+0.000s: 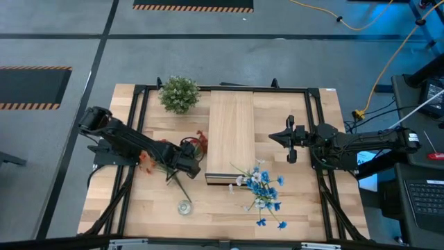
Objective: Pick and place flowers into a vace then onto a shelf
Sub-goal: Put the red flowers into the left transparent flower vase
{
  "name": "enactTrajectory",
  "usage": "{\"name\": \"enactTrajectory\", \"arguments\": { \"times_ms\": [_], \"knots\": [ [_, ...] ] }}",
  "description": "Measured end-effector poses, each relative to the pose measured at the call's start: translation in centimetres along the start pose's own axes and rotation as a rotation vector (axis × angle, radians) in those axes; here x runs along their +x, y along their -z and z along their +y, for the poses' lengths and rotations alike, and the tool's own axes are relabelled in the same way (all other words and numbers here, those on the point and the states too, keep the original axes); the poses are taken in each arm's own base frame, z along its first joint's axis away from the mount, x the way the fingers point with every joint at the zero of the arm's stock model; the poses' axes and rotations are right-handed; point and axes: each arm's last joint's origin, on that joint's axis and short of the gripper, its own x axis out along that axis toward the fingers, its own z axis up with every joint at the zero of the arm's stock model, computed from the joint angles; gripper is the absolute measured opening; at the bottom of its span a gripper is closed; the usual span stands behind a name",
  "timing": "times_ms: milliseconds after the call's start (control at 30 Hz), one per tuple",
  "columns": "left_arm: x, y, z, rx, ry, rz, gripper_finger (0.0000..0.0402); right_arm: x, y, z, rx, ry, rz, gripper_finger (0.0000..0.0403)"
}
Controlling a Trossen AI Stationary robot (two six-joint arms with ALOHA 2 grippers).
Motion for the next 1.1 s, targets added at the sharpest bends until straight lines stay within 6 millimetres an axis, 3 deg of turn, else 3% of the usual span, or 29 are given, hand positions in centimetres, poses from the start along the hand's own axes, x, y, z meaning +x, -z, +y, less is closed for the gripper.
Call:
{"name": "enactTrajectory", "arguments": {
  "times_ms": [333, 633, 833, 1100],
  "knots": [
    [-4.9, 0.0, 1.9, -0.096, 0.05, -0.171, 0.0004, 0.0, 0.0, 0.0, -0.001, 0.0, 0.003, 0.0],
    [-8.1, 0.6, 3.5, -0.099, 0.089, -0.323, 0.0003, 0.0, 0.0, 0.0, -0.001, 0.0, 0.004, 0.0],
    [-8.9, 0.6, 5.1, -0.141, 0.024, -0.388, 0.0003, 0.0, 0.1, 0.0, 0.0, 0.0, 0.009, 0.0],
    [-9.1, 0.4, 5.2, -0.049, -0.008, -0.464, 0.0003, 0.0, 0.1, 0.0, 0.002, 0.0, 0.012, 0.0]
  ]
}}
